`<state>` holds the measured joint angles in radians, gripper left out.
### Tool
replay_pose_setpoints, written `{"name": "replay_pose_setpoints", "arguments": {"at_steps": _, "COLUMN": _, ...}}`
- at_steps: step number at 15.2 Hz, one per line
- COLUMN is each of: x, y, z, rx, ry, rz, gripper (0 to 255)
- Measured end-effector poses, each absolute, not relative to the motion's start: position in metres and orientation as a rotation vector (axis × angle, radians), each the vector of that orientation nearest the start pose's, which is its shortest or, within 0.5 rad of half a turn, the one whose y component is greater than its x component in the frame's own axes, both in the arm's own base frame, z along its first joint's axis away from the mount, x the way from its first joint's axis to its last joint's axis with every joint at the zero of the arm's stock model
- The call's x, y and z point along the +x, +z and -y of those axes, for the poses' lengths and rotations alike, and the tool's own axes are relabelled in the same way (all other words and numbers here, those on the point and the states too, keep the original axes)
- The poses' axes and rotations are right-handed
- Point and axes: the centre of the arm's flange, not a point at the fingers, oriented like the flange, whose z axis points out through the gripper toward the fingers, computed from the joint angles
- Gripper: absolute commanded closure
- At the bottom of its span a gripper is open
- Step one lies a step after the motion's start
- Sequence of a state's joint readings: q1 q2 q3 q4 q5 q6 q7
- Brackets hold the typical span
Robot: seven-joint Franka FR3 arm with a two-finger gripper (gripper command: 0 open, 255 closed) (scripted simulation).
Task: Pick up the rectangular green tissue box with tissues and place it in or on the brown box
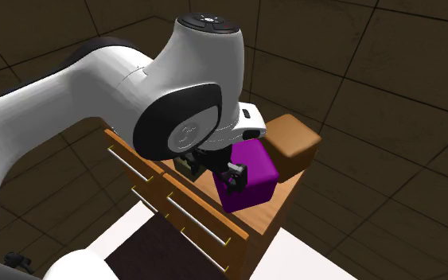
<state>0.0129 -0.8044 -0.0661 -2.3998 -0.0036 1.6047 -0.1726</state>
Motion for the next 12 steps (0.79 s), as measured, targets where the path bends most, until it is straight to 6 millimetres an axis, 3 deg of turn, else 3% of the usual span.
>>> {"name": "replay_pose_setpoints", "arguments": {"at_steps": 3, "x": 0.308, "y": 0.568, "z": 0.014, "rx": -3.070, "ry": -0.044, "rz": 0.189, "gripper": 0}}
{"name": "replay_pose_setpoints", "arguments": {"at_steps": 12, "x": 0.346, "y": 0.505, "z": -0.041, "rx": -2.906, "ry": -0.223, "rz": -0.002, "gripper": 0}}
